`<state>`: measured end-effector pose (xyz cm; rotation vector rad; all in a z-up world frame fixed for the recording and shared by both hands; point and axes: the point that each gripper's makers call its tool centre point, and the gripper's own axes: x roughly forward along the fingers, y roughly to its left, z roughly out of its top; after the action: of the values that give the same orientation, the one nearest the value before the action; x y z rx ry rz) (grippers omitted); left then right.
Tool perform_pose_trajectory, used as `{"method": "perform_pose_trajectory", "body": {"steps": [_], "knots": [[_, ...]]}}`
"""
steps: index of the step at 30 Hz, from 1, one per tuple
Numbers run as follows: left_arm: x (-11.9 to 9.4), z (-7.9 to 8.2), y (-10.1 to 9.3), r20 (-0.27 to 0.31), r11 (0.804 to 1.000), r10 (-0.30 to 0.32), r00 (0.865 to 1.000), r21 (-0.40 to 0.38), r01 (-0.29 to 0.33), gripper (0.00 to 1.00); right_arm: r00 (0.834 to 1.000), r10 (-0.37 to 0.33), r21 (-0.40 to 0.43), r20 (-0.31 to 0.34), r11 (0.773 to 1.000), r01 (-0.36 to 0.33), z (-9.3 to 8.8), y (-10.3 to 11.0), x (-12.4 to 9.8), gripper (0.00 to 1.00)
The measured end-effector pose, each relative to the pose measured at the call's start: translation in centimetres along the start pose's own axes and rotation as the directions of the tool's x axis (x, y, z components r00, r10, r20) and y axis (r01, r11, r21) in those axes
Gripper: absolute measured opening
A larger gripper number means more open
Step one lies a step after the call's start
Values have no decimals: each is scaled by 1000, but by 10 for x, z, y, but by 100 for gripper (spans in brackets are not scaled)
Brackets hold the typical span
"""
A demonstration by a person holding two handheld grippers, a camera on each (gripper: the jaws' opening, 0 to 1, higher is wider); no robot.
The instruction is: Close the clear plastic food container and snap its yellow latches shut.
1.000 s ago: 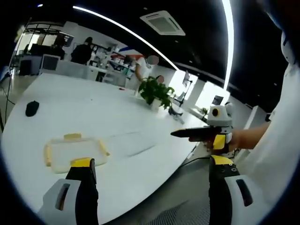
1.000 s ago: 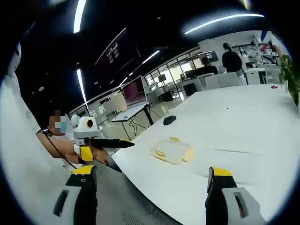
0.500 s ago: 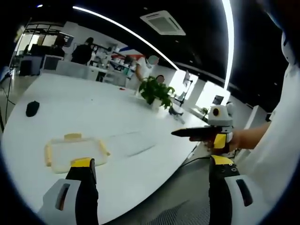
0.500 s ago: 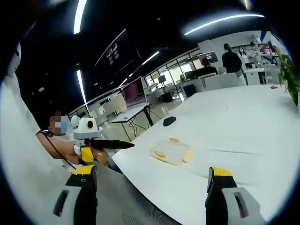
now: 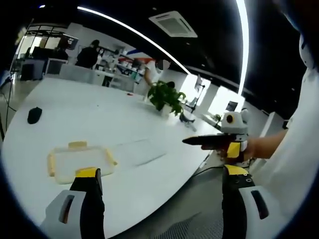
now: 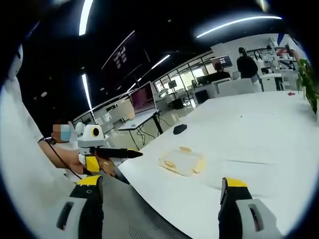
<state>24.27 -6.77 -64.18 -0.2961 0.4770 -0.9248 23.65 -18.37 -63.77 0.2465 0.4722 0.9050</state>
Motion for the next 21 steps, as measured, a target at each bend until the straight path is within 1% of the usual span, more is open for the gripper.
{"method": "perform_pose_trajectory", "body": {"steps": [10,21], "knots": [[0,0,1,-1,1000,2,1000,0,-2,99,1000,1,-2,-1,1000,-1,0,1,0,99],[-2,3,1,13,1000,12,1000,21,-12,99,1000,0,-17,-10,1000,0,-1,2,1,99]]}}
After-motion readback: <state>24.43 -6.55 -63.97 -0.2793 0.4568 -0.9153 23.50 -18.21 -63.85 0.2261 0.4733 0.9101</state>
